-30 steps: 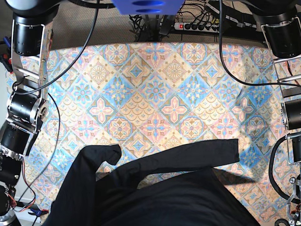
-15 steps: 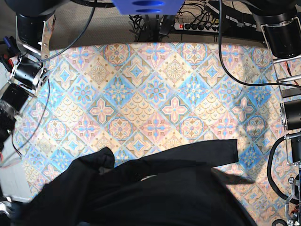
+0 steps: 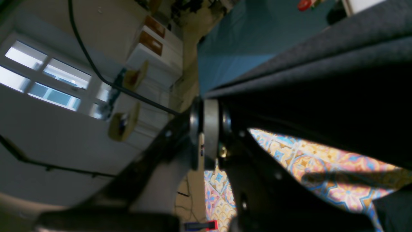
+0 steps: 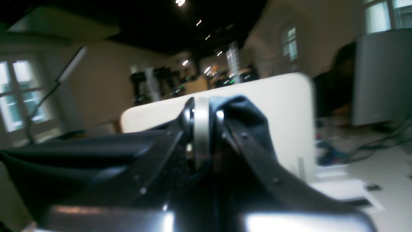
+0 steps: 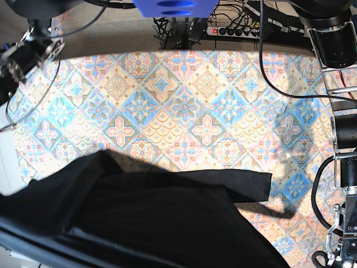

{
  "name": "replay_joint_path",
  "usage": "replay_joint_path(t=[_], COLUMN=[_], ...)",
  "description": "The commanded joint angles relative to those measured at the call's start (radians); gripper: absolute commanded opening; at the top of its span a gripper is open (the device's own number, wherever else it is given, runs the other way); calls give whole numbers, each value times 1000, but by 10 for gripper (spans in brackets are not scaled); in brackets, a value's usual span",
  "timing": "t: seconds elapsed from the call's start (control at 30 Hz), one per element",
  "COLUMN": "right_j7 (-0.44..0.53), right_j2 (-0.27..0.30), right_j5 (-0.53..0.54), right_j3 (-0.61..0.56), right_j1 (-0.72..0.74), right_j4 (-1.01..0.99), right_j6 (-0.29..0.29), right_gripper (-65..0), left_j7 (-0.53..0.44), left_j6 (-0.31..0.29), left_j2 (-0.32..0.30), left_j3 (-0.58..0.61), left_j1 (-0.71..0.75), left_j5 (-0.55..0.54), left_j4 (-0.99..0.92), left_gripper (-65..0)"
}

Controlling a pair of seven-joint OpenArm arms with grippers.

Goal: Layout the t-shirt on the table in an organized manner, then fold the t-shirt properly
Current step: 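Lift the shirt again with both grippers and drag it toward the right gripper, then release with the left gripper and move it to the shirt's sleeve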

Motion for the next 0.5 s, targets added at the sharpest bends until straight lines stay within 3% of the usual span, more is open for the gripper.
replay_joint_path(t=[0.0, 0.1, 0.47], right_j7=[66, 105, 102], right_j2=[25, 25, 27], right_j5=[-16, 33, 463], right_j3=[42, 99, 376], right_j1=[3, -14, -163], right_j4=[12, 12, 30], right_j6=[-18, -18, -18], right_gripper=[-650, -650, -650], left_j7=[-3, -3, -2], left_j6=[27, 28, 33], left_j2=[-13, -13, -13], left_j3=[-16, -14, -14], left_j1=[-30, -21, 39], left_j5=[27, 27, 27], left_j4=[13, 14, 14], left_gripper=[-650, -650, -650])
